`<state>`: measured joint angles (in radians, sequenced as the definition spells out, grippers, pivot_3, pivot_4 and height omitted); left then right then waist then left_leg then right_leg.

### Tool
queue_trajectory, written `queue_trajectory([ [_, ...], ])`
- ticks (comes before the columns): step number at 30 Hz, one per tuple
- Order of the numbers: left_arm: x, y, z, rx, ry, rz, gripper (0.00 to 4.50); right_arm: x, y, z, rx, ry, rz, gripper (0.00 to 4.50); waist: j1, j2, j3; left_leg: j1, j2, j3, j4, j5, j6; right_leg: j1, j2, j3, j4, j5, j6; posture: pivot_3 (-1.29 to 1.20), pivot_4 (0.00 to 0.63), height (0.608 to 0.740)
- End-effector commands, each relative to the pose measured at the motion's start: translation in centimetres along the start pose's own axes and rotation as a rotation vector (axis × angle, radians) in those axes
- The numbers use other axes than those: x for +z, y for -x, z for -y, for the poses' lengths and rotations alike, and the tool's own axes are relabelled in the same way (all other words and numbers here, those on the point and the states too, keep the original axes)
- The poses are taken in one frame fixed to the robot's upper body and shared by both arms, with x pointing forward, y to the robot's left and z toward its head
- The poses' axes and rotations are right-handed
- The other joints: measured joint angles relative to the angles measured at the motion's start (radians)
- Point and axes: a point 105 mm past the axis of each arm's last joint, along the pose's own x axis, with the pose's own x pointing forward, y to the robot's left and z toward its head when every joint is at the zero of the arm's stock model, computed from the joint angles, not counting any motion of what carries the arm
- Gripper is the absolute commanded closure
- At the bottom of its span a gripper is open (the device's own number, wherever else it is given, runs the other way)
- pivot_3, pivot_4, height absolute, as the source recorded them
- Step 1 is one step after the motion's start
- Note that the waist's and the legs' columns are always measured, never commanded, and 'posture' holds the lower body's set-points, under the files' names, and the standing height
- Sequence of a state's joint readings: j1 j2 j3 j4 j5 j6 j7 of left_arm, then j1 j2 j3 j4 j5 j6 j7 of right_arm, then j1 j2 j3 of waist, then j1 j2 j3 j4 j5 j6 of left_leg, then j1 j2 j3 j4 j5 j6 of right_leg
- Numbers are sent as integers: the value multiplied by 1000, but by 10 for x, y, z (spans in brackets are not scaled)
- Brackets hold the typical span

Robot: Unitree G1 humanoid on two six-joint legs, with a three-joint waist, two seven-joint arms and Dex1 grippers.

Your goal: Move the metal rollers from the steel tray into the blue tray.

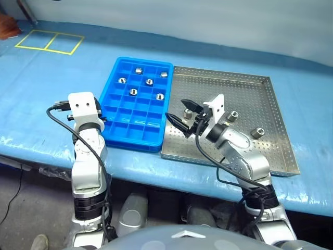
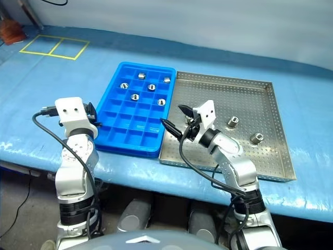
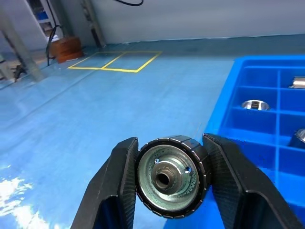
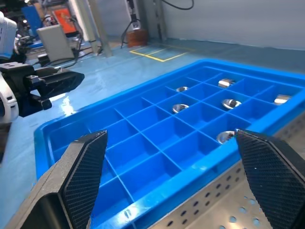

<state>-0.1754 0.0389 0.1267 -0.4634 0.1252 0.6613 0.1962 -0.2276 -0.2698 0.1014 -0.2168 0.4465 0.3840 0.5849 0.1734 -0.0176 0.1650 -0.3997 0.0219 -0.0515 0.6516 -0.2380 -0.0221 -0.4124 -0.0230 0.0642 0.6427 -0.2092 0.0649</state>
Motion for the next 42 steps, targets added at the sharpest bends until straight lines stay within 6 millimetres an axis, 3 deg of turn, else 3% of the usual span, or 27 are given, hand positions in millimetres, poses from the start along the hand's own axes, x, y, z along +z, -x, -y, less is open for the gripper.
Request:
queue_trajectory([
  [1,13,-3,11,-115,37,84,2612,9,0,-3,12,14,27,0,11,0,0,0,0,0,0,0,0,0,0,0,0,0,0,385,150,740],
  [10,8,-30,17,-166,56,83,2612,7,5,-4,-5,9,24,0,23,0,0,0,0,0,0,0,0,0,1,0,0,-1,2,334,150,740],
  [15,3,-43,36,-278,17,72,2612,7,6,-6,-13,8,28,0,16,0,0,0,0,0,0,0,0,0,1,0,0,-1,1,297,150,740],
  [24,0,-58,53,-356,-12,60,2612,5,15,-5,-60,5,34,0,-32,0,0,-1,0,0,0,0,0,0,1,-1,-1,0,1,232,150,740],
  [32,-13,-69,36,-207,38,-18,2612,6,22,-2,-98,12,41,0,-91,0,0,-1,0,-1,0,0,0,0,0,-1,0,0,0,192,150,740],
  [37,-16,-69,20,-89,63,-25,2612,5,24,-1,-109,12,38,0,-103,0,0,0,0,-1,0,0,0,0,0,-1,0,0,1,185,150,740],
  [42,-31,-65,17,-54,79,-87,2612,5,24,0,-113,19,39,0,-105,0,0,0,0,-1,0,0,0,0,0,-1,0,0,1,185,150,740],
])
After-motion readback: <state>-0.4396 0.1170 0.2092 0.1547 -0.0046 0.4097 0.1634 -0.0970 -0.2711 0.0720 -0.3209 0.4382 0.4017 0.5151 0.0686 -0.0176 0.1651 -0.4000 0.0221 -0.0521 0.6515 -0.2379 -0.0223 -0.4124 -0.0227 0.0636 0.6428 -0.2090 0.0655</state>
